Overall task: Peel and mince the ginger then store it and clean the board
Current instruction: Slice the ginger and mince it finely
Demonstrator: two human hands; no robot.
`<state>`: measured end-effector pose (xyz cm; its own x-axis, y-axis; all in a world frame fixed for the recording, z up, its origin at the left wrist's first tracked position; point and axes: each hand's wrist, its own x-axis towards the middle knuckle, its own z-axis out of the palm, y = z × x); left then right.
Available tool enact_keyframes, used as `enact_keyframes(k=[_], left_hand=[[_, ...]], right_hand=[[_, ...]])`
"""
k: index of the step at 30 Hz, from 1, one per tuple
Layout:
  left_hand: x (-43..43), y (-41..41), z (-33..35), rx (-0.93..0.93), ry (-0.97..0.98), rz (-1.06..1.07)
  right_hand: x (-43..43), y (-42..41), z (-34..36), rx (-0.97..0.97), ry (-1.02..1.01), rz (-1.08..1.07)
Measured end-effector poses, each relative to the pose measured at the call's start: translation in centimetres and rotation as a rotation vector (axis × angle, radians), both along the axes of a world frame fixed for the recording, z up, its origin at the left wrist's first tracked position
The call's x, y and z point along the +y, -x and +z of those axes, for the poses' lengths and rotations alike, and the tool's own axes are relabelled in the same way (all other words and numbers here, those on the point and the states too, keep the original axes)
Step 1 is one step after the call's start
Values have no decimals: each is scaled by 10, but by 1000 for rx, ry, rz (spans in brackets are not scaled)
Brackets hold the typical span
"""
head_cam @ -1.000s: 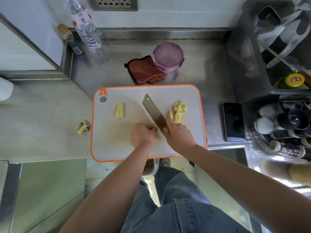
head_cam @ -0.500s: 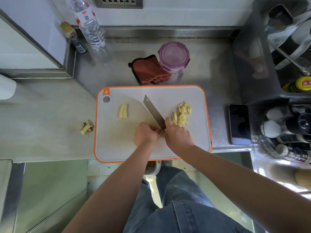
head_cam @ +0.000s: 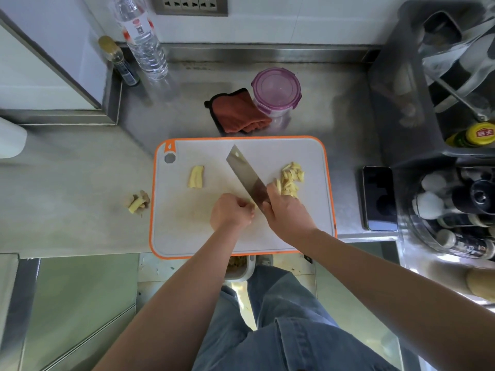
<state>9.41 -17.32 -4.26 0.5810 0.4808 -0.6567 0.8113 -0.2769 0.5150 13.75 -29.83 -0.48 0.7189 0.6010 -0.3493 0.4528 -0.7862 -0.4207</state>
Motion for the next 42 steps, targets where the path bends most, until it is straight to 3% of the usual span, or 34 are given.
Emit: enact_keyframes(k=[12, 26, 29, 32, 38, 42], left_hand=[[0, -2, -2, 8, -14, -3], [0, -6, 1, 50, -35, -36], [0, -5, 0, 33, -55, -43], [-2, -1, -2, -9, -60, -16], [0, 9, -1, -142, -108, 30], [13, 12, 1, -169, -215, 69]], right_hand=[[0, 1, -9, -26, 123, 83], [8, 0, -12, 7, 124, 73], [7, -5, -14, 31, 73, 9], [2, -16, -18, 44, -63, -185], [-7, -31, -4, 261, -205, -348], [0, -13, -2, 402, -185, -202]])
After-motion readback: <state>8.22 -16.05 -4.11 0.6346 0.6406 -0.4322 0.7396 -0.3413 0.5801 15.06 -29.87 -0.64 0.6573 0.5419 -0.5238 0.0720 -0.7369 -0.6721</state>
